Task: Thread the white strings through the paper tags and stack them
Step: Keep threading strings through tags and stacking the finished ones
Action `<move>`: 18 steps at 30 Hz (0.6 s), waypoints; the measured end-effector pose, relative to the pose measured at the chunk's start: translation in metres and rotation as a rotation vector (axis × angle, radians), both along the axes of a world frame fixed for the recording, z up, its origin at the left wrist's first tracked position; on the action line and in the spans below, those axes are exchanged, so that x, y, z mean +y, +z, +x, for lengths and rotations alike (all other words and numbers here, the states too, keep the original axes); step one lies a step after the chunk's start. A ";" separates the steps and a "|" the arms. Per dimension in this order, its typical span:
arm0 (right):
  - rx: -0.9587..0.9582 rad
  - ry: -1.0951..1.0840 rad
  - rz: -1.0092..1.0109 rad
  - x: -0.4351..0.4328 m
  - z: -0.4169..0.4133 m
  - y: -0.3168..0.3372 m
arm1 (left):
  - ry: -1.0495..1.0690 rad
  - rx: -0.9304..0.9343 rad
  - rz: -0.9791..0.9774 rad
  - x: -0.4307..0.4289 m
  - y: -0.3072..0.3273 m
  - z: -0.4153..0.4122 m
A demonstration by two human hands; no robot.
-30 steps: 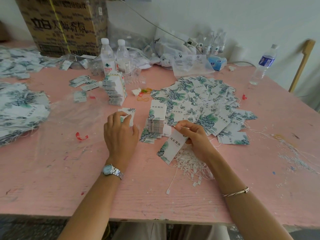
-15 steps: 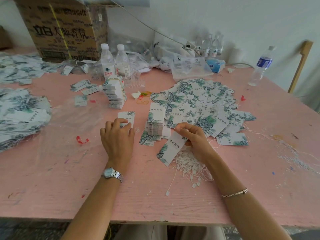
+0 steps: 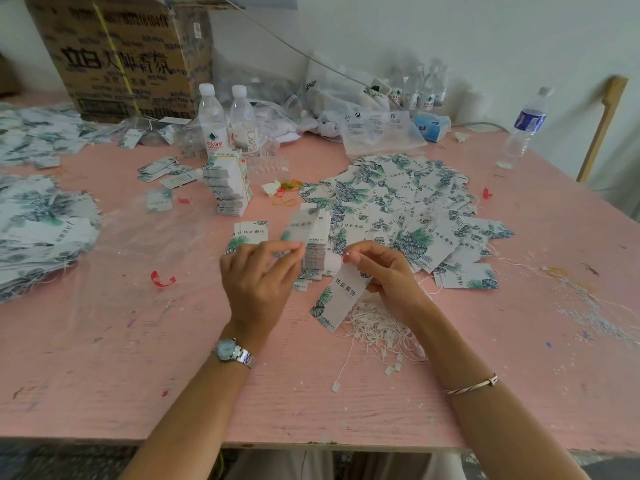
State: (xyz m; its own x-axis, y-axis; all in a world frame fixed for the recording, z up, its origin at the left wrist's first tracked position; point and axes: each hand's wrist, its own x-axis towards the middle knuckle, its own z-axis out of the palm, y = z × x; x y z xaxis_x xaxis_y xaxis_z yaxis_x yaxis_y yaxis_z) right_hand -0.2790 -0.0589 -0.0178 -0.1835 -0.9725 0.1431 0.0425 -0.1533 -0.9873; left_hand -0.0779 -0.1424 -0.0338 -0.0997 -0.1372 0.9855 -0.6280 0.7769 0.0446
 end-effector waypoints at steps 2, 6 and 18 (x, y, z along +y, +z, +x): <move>0.013 0.016 -0.016 0.000 0.001 0.001 | -0.066 -0.081 -0.022 0.004 -0.001 -0.005; 0.034 0.001 -0.041 0.001 0.003 0.001 | -0.153 -0.185 -0.062 0.010 -0.004 -0.013; 0.089 0.000 -0.092 0.002 0.001 0.001 | -0.289 0.022 0.390 0.016 -0.003 -0.018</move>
State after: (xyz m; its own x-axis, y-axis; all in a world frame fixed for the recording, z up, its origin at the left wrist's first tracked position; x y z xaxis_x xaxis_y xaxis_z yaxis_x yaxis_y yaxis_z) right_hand -0.2778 -0.0567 -0.0166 -0.1662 -0.9545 0.2474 -0.0447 -0.2434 -0.9689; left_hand -0.0959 -0.1264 -0.0365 -0.1675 -0.4662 0.8687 -0.3846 0.8422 0.3778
